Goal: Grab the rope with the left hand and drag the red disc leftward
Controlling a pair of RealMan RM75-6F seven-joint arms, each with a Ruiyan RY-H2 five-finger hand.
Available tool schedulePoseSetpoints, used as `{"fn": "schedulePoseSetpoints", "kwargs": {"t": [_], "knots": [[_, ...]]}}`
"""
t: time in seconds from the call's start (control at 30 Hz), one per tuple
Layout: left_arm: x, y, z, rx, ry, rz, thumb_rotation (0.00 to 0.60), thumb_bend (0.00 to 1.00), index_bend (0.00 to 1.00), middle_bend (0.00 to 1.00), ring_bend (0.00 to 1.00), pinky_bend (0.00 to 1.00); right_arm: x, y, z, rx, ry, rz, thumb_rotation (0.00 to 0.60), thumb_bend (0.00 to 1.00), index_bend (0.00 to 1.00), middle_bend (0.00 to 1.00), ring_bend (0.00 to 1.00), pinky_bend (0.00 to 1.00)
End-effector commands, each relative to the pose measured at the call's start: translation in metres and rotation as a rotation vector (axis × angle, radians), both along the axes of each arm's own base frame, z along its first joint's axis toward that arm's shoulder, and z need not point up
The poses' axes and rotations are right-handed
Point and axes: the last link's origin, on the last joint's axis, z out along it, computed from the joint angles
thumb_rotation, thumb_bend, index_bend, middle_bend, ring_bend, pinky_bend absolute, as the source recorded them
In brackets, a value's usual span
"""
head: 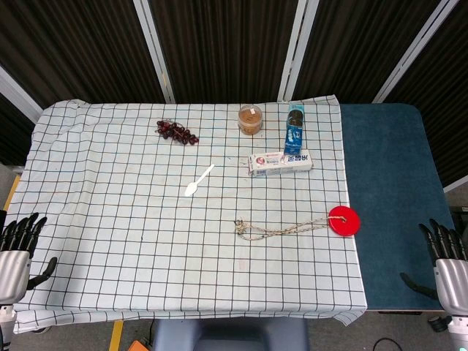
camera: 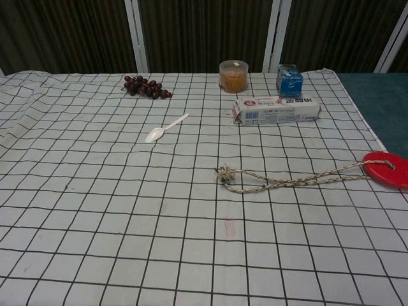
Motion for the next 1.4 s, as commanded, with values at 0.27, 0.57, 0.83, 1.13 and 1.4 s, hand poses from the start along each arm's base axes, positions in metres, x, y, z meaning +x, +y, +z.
{"fn": "schedulePoseSetpoints", "kwargs": {"t": [0.27,0.57,0.83,1.13,1.4], "knots": [[0.010,0.002,-0.006,-0.035,-0.008,-0.023,0.600,0.36,0.00,0.00,0.00,0.00,-0.001,0.002,0.006,-0.021,-0.012,-0.006,0.600,0.27,0.00,0.00,0.00,0.00],[0.056,0.035,-0.038,-0.154,-0.041,-0.139,0.600,0.36,0.00,0.00,0.00,0.00,-0.007,-0.001,0.015,-0.059,-0.010,-0.034,0.600,0.27,0.00,0.00,0.00,0.00],[0.119,0.071,-0.088,-0.285,-0.062,-0.277,0.600,0.36,0.00,0.00,0.00,0.00,-0.012,-0.001,0.024,-0.072,-0.008,-0.043,0.600,0.27,0.00,0.00,0.00,0.00],[0.182,0.105,-0.139,-0.405,-0.132,-0.377,0.600,0.36,0.00,0.00,0.00,0.02,-0.022,0.005,0.027,-0.085,-0.027,-0.062,0.600,0.27,0.00,0.00,0.00,0.00],[0.232,0.123,-0.176,-0.504,-0.140,-0.426,0.600,0.36,0.00,0.00,0.00,0.02,-0.025,0.003,0.030,-0.097,-0.039,-0.058,0.600,0.27,0.00,0.00,0.00,0.00]]}}
